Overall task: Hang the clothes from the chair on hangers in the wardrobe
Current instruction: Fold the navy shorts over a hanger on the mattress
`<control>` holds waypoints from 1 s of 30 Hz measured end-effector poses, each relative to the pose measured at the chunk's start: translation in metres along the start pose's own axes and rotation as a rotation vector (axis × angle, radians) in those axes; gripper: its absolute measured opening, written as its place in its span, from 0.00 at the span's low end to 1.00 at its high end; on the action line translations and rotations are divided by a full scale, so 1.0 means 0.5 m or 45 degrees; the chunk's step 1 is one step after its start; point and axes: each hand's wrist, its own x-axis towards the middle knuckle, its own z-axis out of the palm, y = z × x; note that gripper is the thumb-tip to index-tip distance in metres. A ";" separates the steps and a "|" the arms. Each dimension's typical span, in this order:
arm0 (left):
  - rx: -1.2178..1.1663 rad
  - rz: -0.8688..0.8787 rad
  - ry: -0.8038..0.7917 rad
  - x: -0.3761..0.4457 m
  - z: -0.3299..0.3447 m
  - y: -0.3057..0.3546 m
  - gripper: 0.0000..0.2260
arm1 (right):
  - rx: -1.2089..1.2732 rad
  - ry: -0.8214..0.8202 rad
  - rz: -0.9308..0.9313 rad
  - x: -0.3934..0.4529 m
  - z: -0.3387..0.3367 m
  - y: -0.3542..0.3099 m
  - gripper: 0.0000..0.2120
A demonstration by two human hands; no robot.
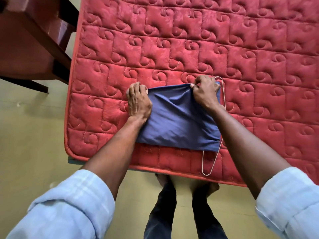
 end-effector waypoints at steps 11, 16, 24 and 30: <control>-0.135 -0.260 -0.075 -0.018 -0.032 0.033 0.12 | -0.040 0.464 -0.372 -0.126 0.059 0.032 0.06; -0.473 0.298 -0.196 0.045 -0.006 0.120 0.13 | 0.100 0.532 -0.111 -0.152 0.065 0.043 0.07; -0.365 0.350 -0.570 0.093 0.035 0.177 0.06 | 0.194 0.352 0.607 -0.121 0.022 0.103 0.10; -0.273 -0.072 -0.445 0.095 0.023 0.236 0.09 | 0.290 0.488 0.661 -0.149 0.021 0.117 0.04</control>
